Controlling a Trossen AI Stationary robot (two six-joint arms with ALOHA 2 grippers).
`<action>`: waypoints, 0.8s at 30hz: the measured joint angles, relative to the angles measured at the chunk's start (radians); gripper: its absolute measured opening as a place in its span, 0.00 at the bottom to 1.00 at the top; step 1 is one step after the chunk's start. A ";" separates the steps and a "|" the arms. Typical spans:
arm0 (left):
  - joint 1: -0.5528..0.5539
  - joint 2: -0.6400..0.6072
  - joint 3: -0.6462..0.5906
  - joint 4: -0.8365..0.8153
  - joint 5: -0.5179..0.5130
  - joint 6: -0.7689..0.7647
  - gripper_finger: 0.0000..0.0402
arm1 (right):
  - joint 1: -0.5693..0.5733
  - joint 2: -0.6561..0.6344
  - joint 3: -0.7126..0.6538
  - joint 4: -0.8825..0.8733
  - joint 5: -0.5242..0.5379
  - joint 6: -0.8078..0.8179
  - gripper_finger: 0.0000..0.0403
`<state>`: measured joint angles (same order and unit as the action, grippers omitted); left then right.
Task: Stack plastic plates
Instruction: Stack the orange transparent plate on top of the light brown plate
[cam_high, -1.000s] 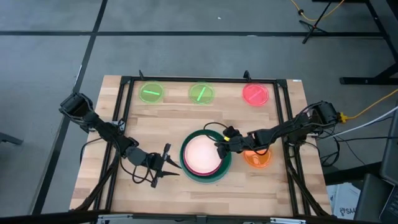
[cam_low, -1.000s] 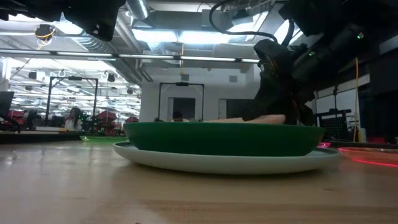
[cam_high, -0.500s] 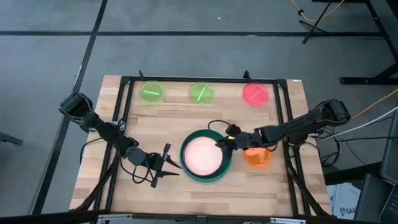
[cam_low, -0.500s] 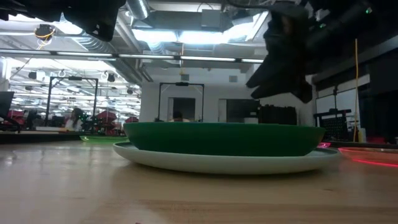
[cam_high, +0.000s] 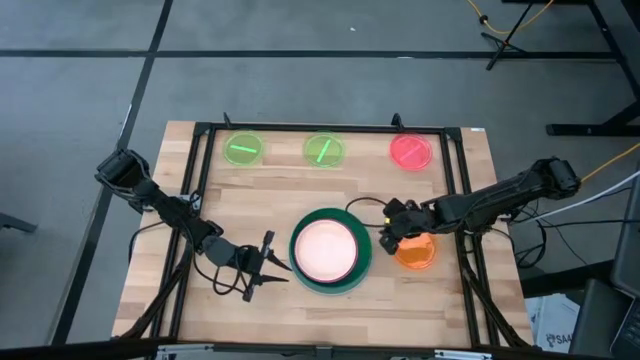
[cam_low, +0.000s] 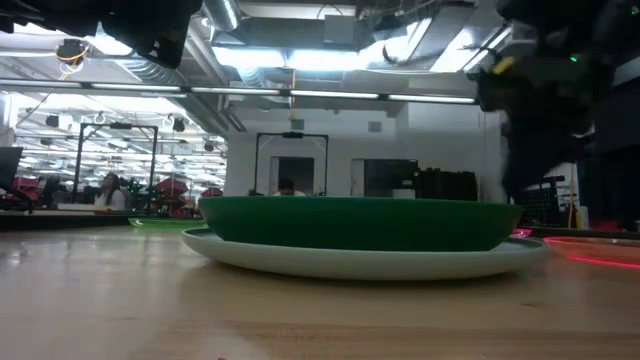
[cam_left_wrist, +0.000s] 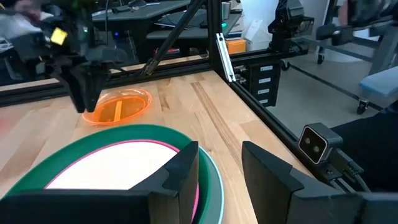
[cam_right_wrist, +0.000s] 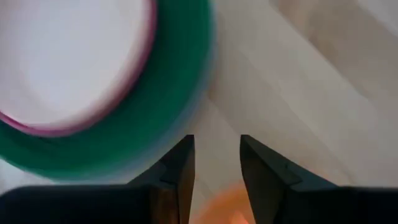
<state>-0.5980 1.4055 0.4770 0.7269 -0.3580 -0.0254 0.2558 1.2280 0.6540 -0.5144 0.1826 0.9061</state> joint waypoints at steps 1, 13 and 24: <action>0.000 0.000 0.000 0.000 0.000 0.000 0.29 | 0.000 -0.002 0.000 -0.046 -0.016 0.019 0.29; 0.000 0.000 0.000 0.000 0.000 -0.002 0.29 | -0.001 -0.002 0.000 -0.399 -0.070 0.040 0.29; 0.016 0.000 0.000 0.005 -0.004 0.001 0.29 | -0.001 -0.002 0.000 -0.386 -0.079 0.015 0.29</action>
<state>-0.5824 1.4055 0.4770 0.7320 -0.3616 -0.0246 0.2550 1.2263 0.6537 -0.9009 0.1032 0.9214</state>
